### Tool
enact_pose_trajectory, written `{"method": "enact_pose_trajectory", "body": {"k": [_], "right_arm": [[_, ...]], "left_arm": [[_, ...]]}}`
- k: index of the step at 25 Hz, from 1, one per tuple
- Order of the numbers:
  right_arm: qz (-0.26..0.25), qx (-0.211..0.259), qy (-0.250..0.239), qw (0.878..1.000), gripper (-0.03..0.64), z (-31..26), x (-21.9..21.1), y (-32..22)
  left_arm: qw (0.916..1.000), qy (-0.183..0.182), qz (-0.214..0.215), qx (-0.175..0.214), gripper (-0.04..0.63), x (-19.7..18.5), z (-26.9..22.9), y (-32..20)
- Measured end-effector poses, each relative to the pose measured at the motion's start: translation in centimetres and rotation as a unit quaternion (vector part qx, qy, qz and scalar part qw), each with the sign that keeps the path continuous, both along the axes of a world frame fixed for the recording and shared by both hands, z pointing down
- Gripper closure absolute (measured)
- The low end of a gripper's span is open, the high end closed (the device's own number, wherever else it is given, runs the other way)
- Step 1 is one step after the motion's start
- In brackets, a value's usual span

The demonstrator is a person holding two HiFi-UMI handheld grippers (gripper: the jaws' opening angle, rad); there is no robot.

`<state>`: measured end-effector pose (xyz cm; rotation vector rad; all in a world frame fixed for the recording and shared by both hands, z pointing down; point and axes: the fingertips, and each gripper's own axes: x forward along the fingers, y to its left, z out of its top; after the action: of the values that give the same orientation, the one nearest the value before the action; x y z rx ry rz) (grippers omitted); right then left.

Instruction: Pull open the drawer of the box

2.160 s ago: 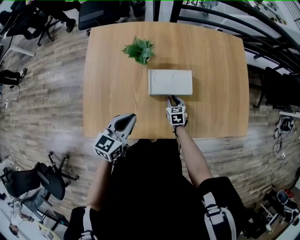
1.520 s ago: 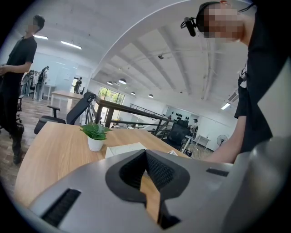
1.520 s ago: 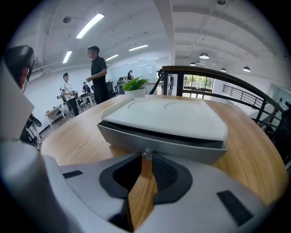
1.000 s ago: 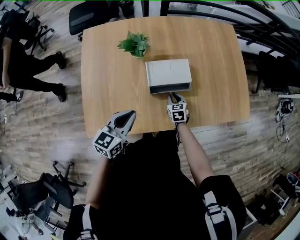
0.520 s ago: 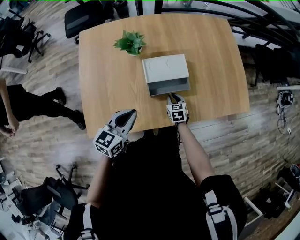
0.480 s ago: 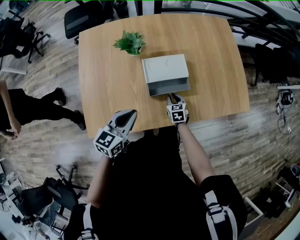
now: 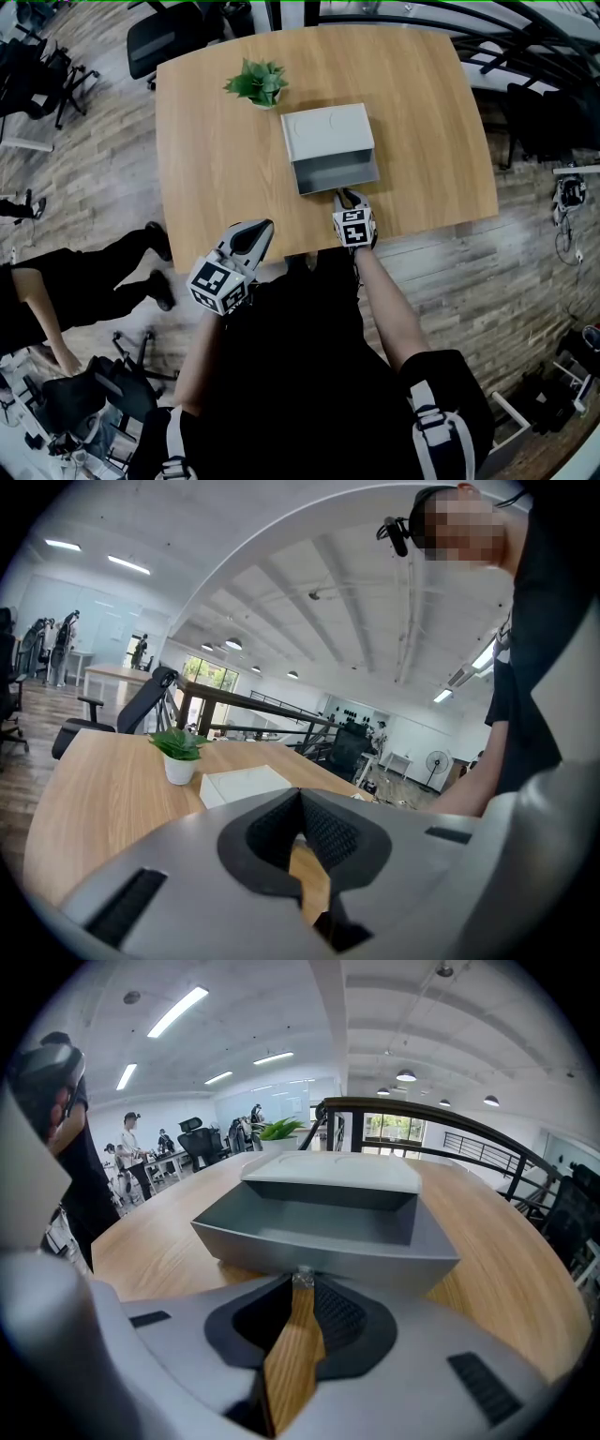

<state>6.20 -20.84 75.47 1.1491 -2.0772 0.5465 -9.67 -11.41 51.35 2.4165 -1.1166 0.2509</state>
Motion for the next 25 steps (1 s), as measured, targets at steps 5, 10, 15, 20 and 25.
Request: {"method": "enact_pose_trajectory", "body": {"k": [5,10,15,20,25], "right_arm": [[0.006,-0.009,-0.001,1.0,0.534,0.3,0.2,0.9],[0.008,-0.005,-0.004,1.0,0.534,0.5,0.5,1.4],[0.018,-0.014,-0.006,1.0,0.534,0.6,1.1,2.3],[0.016,-0.015,-0.009,1.0,0.548,0.7,1.0,3.2],[0.029,-0.028,-0.008,0.999,0.551,1.2,2.0,5.2]], "left_arm": [[1.0,0.0,0.003,0.002,0.574,0.2,0.1,0.5],[1.0,0.001,0.004,0.002,0.574,0.4,0.1,0.9],[1.0,0.001,0.004,0.002,0.574,0.3,0.0,1.5],[1.0,0.003,-0.001,-0.003,0.574,0.2,0.2,2.2],[1.0,0.007,-0.003,0.002,0.574,0.0,-0.1,2.7]]}}
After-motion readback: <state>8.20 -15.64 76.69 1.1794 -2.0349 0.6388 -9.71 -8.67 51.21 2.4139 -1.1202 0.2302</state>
